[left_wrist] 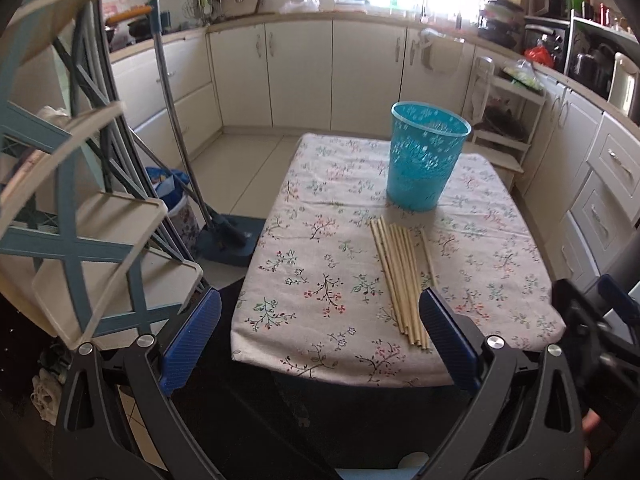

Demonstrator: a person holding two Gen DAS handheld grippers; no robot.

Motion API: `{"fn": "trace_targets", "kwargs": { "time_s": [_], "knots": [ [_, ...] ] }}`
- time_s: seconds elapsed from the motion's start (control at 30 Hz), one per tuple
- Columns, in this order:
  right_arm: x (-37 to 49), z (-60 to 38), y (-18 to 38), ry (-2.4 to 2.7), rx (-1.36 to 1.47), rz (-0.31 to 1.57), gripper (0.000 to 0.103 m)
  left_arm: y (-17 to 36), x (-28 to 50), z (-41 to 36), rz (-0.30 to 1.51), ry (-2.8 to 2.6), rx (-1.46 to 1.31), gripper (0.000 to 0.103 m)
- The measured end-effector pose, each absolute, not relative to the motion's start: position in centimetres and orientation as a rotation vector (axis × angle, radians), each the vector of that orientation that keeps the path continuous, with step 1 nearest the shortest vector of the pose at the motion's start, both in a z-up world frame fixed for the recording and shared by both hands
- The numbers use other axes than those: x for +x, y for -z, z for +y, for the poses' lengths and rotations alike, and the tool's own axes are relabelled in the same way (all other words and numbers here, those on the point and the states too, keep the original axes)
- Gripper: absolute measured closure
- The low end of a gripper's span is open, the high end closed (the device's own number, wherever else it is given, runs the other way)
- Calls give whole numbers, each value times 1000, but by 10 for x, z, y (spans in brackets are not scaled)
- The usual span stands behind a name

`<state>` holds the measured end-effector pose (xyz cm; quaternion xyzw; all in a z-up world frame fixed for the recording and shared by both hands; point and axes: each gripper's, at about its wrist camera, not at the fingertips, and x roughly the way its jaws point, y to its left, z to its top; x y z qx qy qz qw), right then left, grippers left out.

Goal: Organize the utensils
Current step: 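Close the left tool on one wooden chopstick while the right tool grasps another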

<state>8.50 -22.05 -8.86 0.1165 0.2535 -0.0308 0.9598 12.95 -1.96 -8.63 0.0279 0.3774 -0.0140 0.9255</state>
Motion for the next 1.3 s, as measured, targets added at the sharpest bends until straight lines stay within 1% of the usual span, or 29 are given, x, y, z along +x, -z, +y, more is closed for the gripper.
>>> {"fn": "trace_targets", "kwargs": {
  "time_s": [0.07, 0.1, 0.13, 0.17, 0.2, 0.23, 0.27, 0.3, 0.37, 0.4, 0.47, 0.57, 0.7, 0.77, 0.87, 1.0, 1.3],
  "knots": [
    [119, -225, 114, 72, 203, 584, 7, 100, 147, -20, 808, 28, 56, 8],
    [136, -228, 129, 67, 187, 624, 11, 108, 157, -20, 827, 22, 55, 8],
    [151, -231, 144, 67, 165, 673, 21, 115, 167, -19, 847, 16, 52, 8],
    [162, -234, 159, 73, 132, 739, 28, 122, 175, -19, 864, 15, 48, 8],
    [172, -237, 175, 68, 115, 791, 30, 129, 183, -18, 890, 17, 40, 8],
    [177, -237, 192, 72, 84, 880, 35, 136, 192, -18, 909, 19, 33, 8],
    [188, -238, 201, 64, 86, 903, 41, 145, 203, -18, 930, 18, 28, 8],
    [200, -234, 212, 36, 117, 933, 44, 151, 209, -19, 947, 16, 26, 8],
    [217, -232, 221, 9, 133, 940, 52, 166, 226, -21, 979, 20, 19, 8],
    [226, -229, 226, 4, 118, 949, 53, 172, 233, -22, 993, 19, 19, 8],
    [241, -222, 232, -9, 100, 970, 59, 184, 249, -25, 1017, 17, 21, 8],
    [261, -217, 241, -16, 49, 996, 70, 201, 271, -34, 1054, 13, 26, 8],
    [275, -227, 236, -1, 8, 970, 80, 216, 295, -43, 1086, 14, 23, 8],
    [280, -231, 235, -10, 6, 964, 88, 222, 305, -49, 1089, 16, 26, 8],
    [273, -226, 242, -54, 54, 968, 90, 231, 320, -59, 1096, 18, 39, 8],
    [265, -222, 250, -107, 115, 961, 91, 243, 334, -70, 1121, 8, 63, 8],
    [264, -227, 251, -146, 158, 952, 91, 248, 341, -83, 1103, 4, 110, 9]
  ]
}}
